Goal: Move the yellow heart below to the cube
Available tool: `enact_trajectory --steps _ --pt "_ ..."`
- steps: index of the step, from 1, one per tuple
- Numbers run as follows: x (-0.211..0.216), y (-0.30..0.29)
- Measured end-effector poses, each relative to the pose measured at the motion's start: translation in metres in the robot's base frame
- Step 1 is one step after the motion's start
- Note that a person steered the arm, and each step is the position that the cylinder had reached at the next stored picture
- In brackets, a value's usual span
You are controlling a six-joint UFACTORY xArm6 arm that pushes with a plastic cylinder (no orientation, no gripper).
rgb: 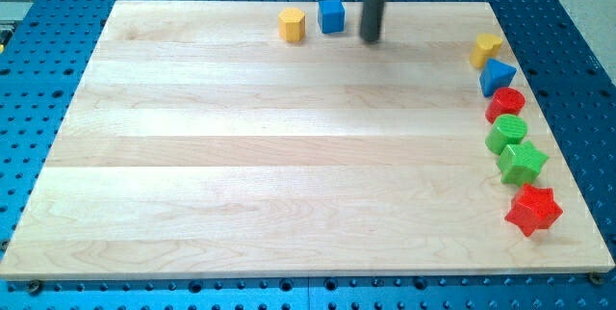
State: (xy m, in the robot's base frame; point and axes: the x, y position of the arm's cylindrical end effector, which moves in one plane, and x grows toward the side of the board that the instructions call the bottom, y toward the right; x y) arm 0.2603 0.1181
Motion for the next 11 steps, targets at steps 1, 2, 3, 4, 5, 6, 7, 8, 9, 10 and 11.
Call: enact_trajectory --steps 1,2,3,4,5,6,7,8,9,10,11 --pt "-0.033 -0.035" --pt "-0.034 -0.073" --pt "-0.01 -0.104" --pt "0.019 -0.102" --pt "-0.02 -0.022" --pt "-0.054 0.094" --pt "-0.038 0.201" --pt "0.017 0.213" --pt "0.044 0.162" --pt "0.063 0.093" --pt "0.085 0.032"
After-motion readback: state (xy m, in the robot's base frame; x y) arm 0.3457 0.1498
